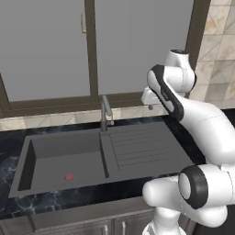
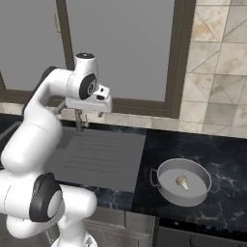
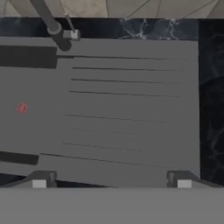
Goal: Dump the mushroom from the pot into the sink. Then turn on the water and wash the mushroom. Then turn off the water and put the mushroom back in the pot.
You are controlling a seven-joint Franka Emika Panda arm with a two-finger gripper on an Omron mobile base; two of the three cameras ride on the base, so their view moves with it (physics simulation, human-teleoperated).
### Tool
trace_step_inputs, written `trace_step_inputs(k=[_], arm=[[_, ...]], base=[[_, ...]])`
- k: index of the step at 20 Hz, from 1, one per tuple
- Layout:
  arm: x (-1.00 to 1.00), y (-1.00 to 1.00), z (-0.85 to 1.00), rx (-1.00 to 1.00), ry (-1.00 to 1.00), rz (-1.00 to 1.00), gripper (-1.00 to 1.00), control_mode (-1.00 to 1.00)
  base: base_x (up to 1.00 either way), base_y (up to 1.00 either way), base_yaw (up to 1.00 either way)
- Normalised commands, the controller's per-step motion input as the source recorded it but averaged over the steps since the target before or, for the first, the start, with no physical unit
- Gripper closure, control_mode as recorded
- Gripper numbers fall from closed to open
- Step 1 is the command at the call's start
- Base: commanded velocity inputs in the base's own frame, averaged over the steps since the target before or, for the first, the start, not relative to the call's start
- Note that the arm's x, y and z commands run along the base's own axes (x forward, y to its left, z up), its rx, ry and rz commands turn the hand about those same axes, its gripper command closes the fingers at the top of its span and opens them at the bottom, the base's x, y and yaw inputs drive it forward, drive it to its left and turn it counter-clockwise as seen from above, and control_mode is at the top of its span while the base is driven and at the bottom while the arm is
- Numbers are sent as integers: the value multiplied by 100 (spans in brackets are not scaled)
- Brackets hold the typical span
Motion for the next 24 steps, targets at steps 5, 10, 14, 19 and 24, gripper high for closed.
trace_step_inputs(k=[5, 10, 14, 19, 24], arm=[[8, -59, -1, 0, 1, -4, -100, -100], [0, -53, -8, 0, 1, -6, -100, -100], [0, -40, -16, 0, 4, -7, -100, -100], [0, -43, -8, 0, 0, -7, -100, -100], [0, -41, -8, 0, 0, -6, -100, -100]], base=[[0, 0, 0], [0, 0, 0], [0, 0, 0], [0, 0, 0], [0, 0, 0]])
